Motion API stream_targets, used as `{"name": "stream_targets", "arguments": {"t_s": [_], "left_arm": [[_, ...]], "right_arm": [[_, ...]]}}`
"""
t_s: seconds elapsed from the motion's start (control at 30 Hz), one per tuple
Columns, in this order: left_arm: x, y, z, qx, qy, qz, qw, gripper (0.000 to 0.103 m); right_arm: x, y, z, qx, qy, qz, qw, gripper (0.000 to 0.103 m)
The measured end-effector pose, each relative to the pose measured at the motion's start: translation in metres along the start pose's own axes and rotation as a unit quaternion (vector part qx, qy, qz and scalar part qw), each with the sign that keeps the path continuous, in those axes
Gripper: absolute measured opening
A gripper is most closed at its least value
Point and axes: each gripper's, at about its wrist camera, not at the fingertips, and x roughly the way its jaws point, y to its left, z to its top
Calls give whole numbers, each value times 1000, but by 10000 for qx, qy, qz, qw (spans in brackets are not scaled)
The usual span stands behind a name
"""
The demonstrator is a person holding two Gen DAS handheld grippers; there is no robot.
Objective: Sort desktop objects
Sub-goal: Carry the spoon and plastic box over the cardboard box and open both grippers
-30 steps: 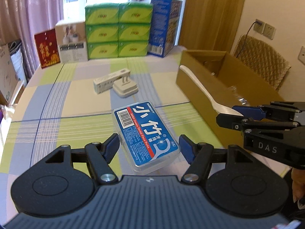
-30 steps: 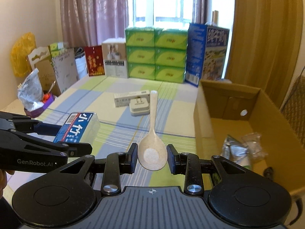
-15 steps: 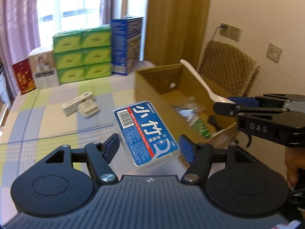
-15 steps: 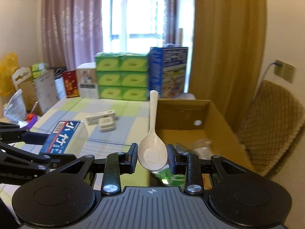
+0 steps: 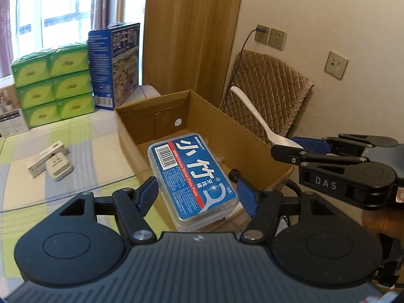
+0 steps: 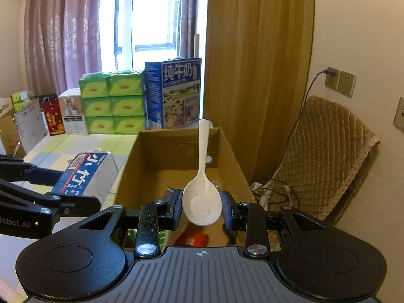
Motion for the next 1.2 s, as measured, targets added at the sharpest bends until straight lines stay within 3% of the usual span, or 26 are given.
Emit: {"name": "stream_targets", "arguments": {"t_s": [0.77,0.83,1.2], "left_arm": [[82,-6,18,77,405,-87,9991,65],[87,-3,21,101,376,29,9992,73],[54,43,13,-509,130,272,9982,76]], "right_arm": [[54,-31,2,-69,263,-20,9996,29],[56,-32,2,-73,282,-31,9996,29],[71,-28,7,-109,356,46,9993,29]]}}
